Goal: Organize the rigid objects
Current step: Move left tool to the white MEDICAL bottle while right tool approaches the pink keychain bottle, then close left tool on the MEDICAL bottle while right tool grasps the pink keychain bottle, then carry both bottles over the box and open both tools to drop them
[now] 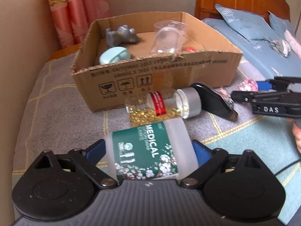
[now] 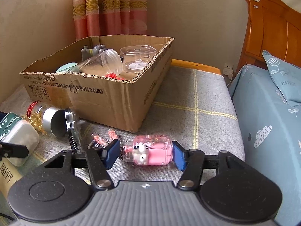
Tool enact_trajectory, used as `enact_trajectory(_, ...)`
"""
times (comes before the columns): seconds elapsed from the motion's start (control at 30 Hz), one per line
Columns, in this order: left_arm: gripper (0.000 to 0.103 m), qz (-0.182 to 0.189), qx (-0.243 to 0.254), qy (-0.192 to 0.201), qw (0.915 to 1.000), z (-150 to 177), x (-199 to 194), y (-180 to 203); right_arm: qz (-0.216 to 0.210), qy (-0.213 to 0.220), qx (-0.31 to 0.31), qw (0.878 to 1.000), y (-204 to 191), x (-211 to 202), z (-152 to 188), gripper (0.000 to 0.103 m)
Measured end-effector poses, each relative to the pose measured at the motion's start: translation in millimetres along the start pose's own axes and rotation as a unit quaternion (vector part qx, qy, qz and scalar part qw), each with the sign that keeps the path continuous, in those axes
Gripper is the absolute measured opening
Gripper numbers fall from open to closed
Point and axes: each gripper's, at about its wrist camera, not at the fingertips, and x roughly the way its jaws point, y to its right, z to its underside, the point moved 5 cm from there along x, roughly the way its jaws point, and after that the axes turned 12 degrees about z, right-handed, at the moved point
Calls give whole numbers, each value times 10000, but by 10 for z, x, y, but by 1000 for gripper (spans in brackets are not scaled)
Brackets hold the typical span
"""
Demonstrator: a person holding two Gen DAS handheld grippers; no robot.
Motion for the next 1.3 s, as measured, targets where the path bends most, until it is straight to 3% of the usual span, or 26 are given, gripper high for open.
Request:
enact_trajectory(0.4,87,134,85,-230,9996,-32,-55,-43,-91,-52,-267,9996,29,-186,-33,56)
enact_trajectory(0.77,86,384,608,-342,9968,-156,-412,110,-355,-10,-983,9945,44,-616,-214,56)
enact_trajectory(0.93,86,577,827,-333,9943,-215,-579,235,-540,-76,-969,9938,65,-767,-299,56)
enact_trajectory(1.3,86,622,1067,73,9923,-778,-694,228,-737,212,-1018,9918,7,-1115,-594,56)
